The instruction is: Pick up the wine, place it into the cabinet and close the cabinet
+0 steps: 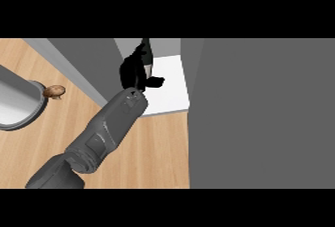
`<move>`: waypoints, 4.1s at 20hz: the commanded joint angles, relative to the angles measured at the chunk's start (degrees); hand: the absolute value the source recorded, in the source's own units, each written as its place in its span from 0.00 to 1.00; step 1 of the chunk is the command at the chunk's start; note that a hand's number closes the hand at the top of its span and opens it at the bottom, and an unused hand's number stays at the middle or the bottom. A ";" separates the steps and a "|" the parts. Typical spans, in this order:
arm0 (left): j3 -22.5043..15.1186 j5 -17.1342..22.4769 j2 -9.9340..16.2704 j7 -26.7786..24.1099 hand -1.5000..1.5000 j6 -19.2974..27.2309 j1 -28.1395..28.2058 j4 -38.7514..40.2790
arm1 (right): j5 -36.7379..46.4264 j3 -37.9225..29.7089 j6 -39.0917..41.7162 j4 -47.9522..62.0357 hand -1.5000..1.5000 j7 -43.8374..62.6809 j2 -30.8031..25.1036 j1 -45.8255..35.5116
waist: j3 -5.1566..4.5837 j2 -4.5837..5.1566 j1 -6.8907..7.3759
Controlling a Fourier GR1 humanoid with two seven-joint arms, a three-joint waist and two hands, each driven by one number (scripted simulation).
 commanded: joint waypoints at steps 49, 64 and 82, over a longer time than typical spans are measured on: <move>0.31 18.14 1.43 -26.17 0.00 -5.08 38.80 -65.80 | 5.05 6.11 -9.79 -10.78 0.00 3.08 0.45 5.58 | -0.13 -2.09 7.98; -2.78 17.31 23.29 -16.23 0.00 -10.92 58.67 -101.08 | 3.69 3.75 -11.82 -11.80 0.00 5.52 -3.74 3.85 | -0.14 -1.93 8.26; 12.82 30.63 38.47 -26.08 1.00 -36.03 77.52 -110.74 | 5.14 4.42 2.54 -10.88 1.00 1.79 -10.78 7.28 | -0.15 -1.86 7.79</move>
